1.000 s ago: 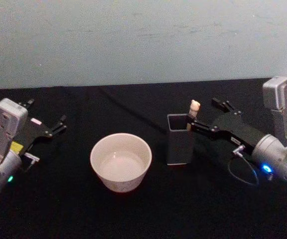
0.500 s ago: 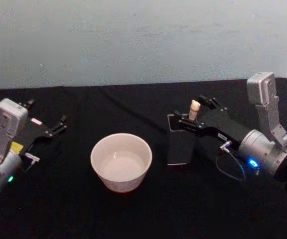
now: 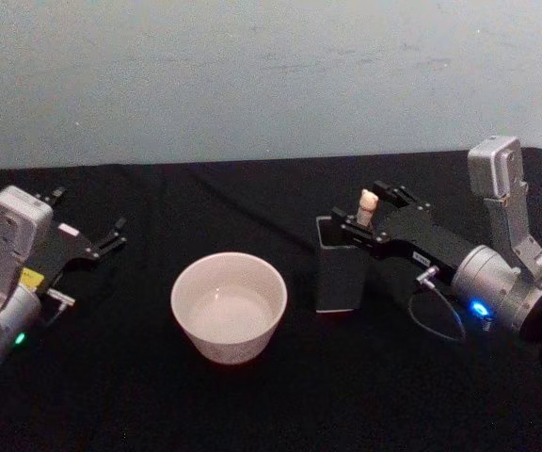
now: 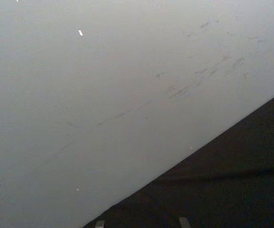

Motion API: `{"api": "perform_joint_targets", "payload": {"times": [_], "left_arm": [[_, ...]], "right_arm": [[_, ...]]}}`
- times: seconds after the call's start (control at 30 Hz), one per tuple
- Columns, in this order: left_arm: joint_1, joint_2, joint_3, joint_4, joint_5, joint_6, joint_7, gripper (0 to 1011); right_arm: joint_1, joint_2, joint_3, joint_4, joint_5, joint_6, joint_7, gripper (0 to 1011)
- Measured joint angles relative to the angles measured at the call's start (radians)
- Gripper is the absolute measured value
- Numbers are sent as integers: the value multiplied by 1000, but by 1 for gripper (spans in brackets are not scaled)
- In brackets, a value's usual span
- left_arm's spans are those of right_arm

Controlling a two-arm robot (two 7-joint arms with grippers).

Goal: Pick up the stirring spoon with one hand, stir inside the cup, then place it back in its original position.

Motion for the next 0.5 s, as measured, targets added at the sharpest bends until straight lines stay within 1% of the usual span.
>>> {"api": "perform_joint_targets", "payload": {"times": [0.03,0.07,0.13,0.17,0.2,0.33,0.4,0.43,0.47,0.5], "left_arm": [[0,0,0,0,0,0,0,1001],[0,0,0,0,0,0,0,1001],[0,0,0,0,0,0,0,1001],[0,0,0,0,0,0,0,1001],[0,0,0,0,0,0,0,1001],[0,0,0,0,0,0,0,1001],[0,0,0,0,0,0,0,1001],[0,0,0,0,0,0,0,1001],[0,0,0,0,0,0,0,1001],[0,0,0,0,0,0,0,1001]], "right_arm": [[0,0,0,0,0,0,0,868],[0,0,0,0,0,0,0,868],[0,1,0,0,1,-1,0,800],[0,1,0,0,1,-1,0,786],[-1,1,0,-1,1,-1,-1,732],[-1,1,0,-1,1,-1,-1,627],[-1,1,0,-1,1,-1,-1,548],[-1,1,0,-1,1,-2,-1,533],[-1,1,0,-1,2,-2,-1,486],[-1,1,0,-1,2,-2,-1,476]]}}
